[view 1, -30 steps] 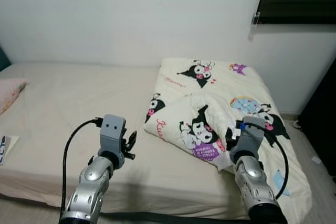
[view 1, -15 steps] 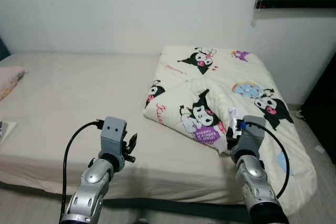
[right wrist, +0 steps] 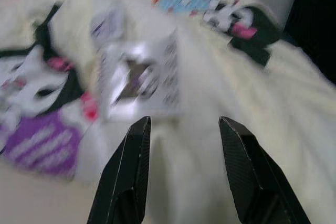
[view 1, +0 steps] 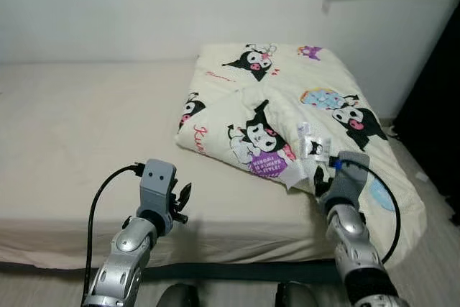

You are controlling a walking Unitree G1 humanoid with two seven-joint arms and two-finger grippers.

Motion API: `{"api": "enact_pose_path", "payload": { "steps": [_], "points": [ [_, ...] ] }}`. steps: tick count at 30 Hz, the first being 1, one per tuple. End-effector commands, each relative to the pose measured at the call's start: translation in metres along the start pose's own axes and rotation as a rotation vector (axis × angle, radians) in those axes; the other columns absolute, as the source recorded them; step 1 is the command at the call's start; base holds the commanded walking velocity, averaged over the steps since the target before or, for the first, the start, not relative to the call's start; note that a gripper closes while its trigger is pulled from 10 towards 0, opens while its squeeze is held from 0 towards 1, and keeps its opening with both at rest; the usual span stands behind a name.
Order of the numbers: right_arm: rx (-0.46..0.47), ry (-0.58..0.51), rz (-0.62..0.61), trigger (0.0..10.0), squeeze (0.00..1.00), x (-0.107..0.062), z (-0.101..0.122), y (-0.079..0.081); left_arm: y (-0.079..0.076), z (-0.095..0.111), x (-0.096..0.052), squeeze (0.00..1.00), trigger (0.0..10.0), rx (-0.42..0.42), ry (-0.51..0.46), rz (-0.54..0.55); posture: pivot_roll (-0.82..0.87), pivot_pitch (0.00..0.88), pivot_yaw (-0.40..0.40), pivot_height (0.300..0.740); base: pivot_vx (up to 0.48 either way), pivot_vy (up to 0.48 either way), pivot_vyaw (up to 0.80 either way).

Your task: Clean up the room

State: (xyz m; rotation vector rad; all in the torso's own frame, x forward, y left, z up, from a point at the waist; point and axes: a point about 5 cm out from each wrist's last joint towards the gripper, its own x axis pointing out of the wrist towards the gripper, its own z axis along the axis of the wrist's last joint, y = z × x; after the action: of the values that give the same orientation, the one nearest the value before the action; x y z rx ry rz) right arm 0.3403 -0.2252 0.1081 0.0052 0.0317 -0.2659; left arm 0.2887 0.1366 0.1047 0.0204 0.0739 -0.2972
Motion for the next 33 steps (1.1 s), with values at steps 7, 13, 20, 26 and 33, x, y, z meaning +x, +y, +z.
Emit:
{"api": "enact_pose_path", "payload": {
  "steps": [7,13,20,26,33],
  "points": [
    [0.053,-0.111,-0.006,10.0,0.0,0.019,0.036,-0.005,0.008,0.013,-0.012,0.0,10.0,-0.083,-0.078,0.002,0.1,0.165,0.025,0.598,0.0,0.0,0.0],
    [0.029,-0.107,0.014,10.0,0.0,0.034,0.051,-0.012,0.012,0.016,-0.018,0.0,10.0,-0.082,-0.082,0.016,0.12,0.183,0.012,0.579,0.0,0.0,0.0],
    [0.079,-0.056,0.102,10.0,0.94,0.041,0.053,-0.009,0.016,0.022,-0.024,0.0,10.0,-0.073,-0.09,0.022,0.14,0.199,0.01,0.579,0.0,0.0,0.0],
    [0.071,-0.023,0.106,10.0,1.0,0.044,0.052,-0.014,0.019,0.026,-0.027,0.0,10.0,-0.063,-0.092,0.03,0.17,0.213,0.011,0.579,0.0,0.0,0.0],
    [0.036,0.023,0.126,10.0,1.0,0.046,0.048,-0.016,0.019,0.031,-0.028,0.0,10.0,-0.061,-0.096,0.029,0.18,0.218,0.01,0.579,0.0,0.0,0.0]
  ]
}}
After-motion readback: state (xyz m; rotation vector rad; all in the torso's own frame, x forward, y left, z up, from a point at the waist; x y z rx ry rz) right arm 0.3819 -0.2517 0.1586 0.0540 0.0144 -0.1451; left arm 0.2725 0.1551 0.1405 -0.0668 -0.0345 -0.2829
